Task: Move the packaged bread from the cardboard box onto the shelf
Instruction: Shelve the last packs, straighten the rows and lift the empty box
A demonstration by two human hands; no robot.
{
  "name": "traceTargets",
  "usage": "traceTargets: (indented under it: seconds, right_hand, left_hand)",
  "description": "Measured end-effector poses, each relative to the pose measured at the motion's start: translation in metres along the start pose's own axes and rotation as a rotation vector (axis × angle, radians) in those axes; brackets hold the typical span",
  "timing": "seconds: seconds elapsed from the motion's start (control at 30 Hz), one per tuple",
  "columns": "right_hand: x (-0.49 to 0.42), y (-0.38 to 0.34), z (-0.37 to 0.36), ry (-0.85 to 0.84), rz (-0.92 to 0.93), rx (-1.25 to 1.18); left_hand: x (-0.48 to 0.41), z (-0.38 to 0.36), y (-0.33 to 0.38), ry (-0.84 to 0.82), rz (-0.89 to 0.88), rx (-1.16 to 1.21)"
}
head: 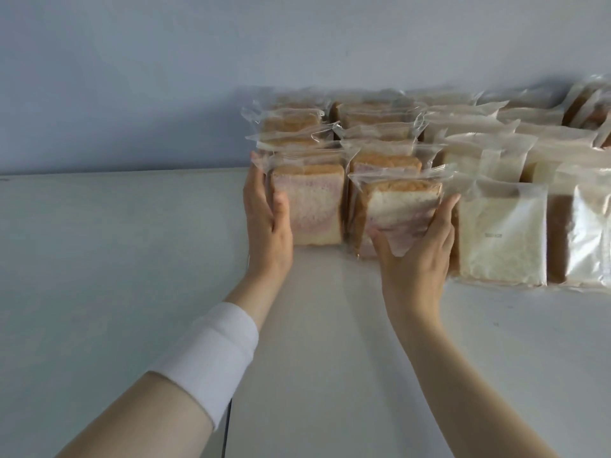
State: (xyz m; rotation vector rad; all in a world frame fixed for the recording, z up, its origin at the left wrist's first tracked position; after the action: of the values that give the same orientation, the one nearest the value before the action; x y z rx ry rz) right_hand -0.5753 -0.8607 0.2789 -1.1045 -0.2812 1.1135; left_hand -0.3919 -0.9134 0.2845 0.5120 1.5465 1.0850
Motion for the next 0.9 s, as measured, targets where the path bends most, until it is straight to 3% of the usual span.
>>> traceTargets:
  seconds: [0.23,0.37,0.43,0.47,0.53,0.6,0.67,0.77,0.9]
  right_hand:
    - [-0.003,-0.009,-0.013,0.01,-0.087,-0.033]
    - [-0.006,-0.016,0.002,-0.157,-0.061,0.071]
    - [-0.006,-0.021,0.021,-0.231,0.009,0.19]
    - [-0.005,-0.022,0.034,-0.237,0.064,0.237]
    - [-0.003,-0.019,0.07,-0.151,0.168,0.271]
    - [-0.006,-0.005,0.11,-0.042,0.188,0.266]
    - [-0.016,0.018,0.137,-0.053,0.138,0.326]
    - [-0.031,0.048,0.145,-0.224,0.101,0.46]
    - [-0.043,0.064,0.132,-0.371,0.21,0.567]
  left_hand:
    - [-0.001,-0.007,-0.002,0.019,0.136,0.095]
    - [0.0,0.002,0.002,-0.055,0.122,0.038]
    - [0.006,0.01,0.014,-0.004,0.121,-0.062]
    - [0.009,0.015,0.028,0.059,0.056,-0.125]
    - [0.016,0.013,0.072,0.12,-0.254,-0.213]
    - [0.023,-0.016,0.117,-0.038,-0.558,-0.259]
    - [0.03,-0.067,0.147,-0.347,-0.642,-0.386]
    - [0.041,-0.144,0.148,-0.715,-0.566,-0.807]
    - [0.03,-0.193,0.126,-0.827,-0.418,-1.174]
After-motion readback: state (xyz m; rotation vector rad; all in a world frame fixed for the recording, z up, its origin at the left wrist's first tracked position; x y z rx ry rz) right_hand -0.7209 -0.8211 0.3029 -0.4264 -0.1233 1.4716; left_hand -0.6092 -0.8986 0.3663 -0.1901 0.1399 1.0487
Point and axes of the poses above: each hand's wrist, its own x-axis away from the middle knuckle, its own z-axis out of the back of the hand, y = z × x, the point moved 4 cm from there along -x, towards the middle knuckle, and after that the axes turned 6 degrees about x, right-handed, at the moved point
